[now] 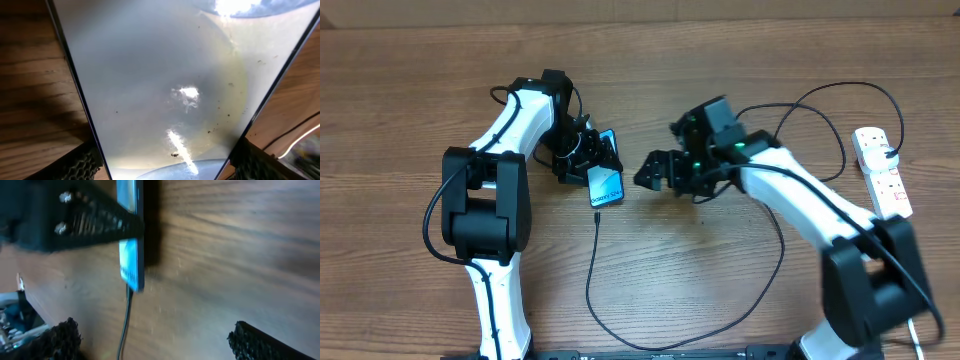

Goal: Plug charger to phone and switch on socket
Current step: 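Move the right gripper toward the phone held by the left gripper, then grasp the phone's side with the right gripper and raise it upright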

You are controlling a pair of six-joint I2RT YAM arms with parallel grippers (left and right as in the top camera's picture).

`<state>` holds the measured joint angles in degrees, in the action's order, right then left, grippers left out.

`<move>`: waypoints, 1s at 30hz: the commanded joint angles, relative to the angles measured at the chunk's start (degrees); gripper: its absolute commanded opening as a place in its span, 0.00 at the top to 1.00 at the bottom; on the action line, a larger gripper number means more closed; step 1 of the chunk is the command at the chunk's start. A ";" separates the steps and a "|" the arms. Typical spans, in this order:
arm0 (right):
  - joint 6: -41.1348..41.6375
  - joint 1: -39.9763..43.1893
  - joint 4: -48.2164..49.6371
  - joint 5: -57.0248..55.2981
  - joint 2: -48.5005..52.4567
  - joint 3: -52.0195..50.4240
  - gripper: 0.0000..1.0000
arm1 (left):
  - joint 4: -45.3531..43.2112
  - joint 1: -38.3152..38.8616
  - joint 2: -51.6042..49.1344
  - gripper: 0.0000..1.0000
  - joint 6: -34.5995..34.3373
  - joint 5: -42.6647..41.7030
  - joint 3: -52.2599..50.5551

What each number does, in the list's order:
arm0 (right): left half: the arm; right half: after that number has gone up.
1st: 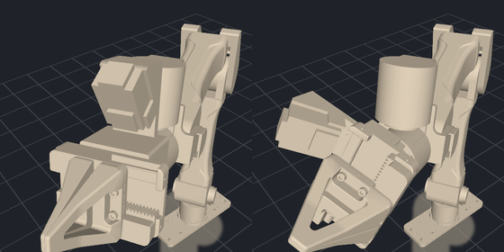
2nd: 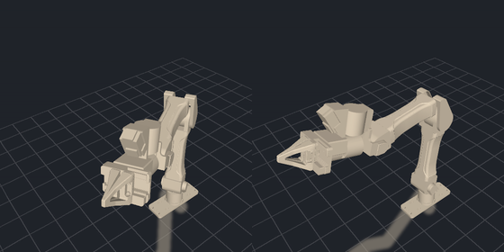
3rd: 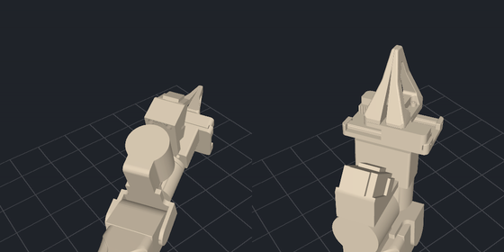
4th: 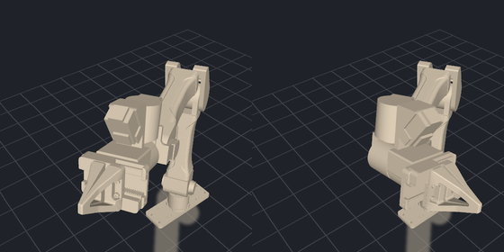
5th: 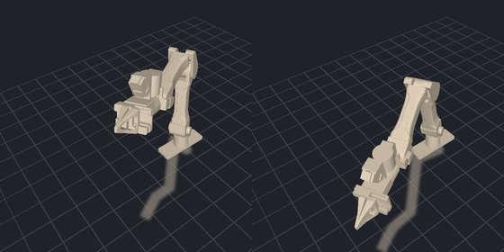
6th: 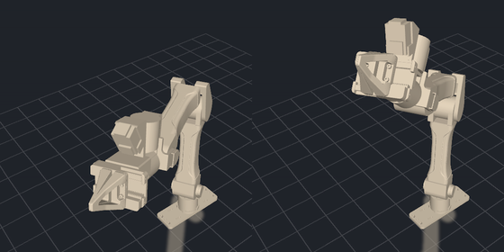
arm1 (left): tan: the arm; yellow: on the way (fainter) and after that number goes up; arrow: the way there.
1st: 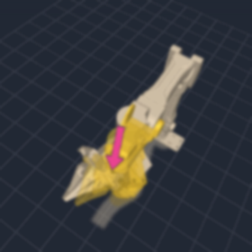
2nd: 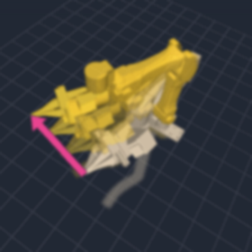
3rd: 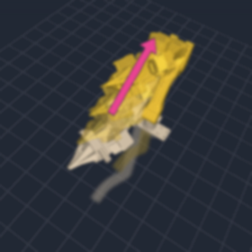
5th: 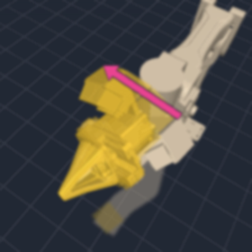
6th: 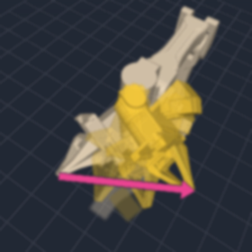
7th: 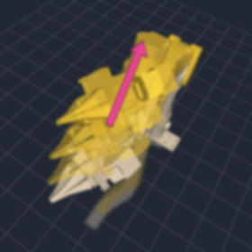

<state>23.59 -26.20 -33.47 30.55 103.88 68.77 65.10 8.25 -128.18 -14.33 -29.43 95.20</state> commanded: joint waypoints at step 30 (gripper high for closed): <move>6.86 -7.80 25.97 4.98 16.63 -0.13 0.59 | 0.09 0.42 -1.95 0.25 2.36 -1.64 -0.90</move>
<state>30.65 -34.11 -8.16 36.84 120.20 68.82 65.14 8.25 -128.51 -13.28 -30.50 95.11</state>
